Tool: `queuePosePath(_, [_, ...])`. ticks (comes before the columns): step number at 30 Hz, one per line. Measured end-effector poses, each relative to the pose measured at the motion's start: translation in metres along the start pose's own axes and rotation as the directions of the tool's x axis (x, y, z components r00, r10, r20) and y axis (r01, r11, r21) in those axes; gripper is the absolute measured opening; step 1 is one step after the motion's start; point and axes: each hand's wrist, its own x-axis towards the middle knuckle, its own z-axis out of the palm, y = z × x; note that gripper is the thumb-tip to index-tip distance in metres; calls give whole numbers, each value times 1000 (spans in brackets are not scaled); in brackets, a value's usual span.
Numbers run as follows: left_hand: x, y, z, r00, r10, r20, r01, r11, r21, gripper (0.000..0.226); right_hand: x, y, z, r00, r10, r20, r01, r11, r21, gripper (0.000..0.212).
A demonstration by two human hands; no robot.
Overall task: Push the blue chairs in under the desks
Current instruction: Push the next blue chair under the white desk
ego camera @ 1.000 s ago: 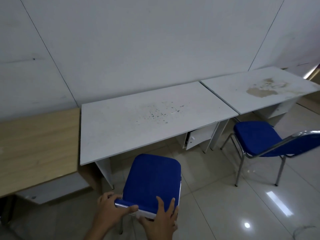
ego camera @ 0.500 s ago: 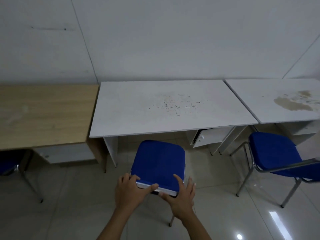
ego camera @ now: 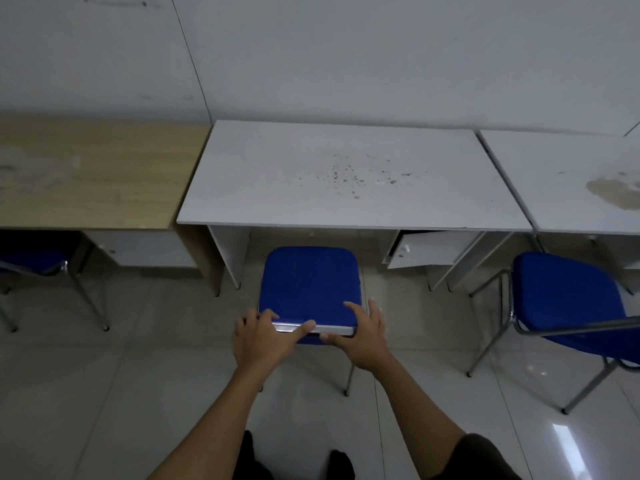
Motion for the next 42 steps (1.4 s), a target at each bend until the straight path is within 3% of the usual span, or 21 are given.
queuePosePath(5, [2,-11,-4,983,-123,138,150,967,-206,134,-15,-14,12,975,220,-24,-214,966,147,124])
queuePosePath(9, [12,-13,-2,967,-142,210,202,932,-300,146,-10,-11,20,976,215,-42,-199,949,244,121])
queuePosePath(21, [91,24,-12,966,-139,218,209,916,-342,120,68,-43,-9,974,219,-63,-191,937,293,110])
queuePosePath(28, [153,49,-19,963,-151,223,226,903,-366,122,133,-61,-21,970,231,-69,-202,935,291,111])
queuePosePath(34, [204,68,-26,963,-155,219,231,893,-387,139,185,-78,-32,970,233,-62,-205,931,301,110])
queuePosePath(42, [267,88,-31,971,-136,198,201,913,-356,133,249,-100,-47,966,253,-56,-230,937,263,112])
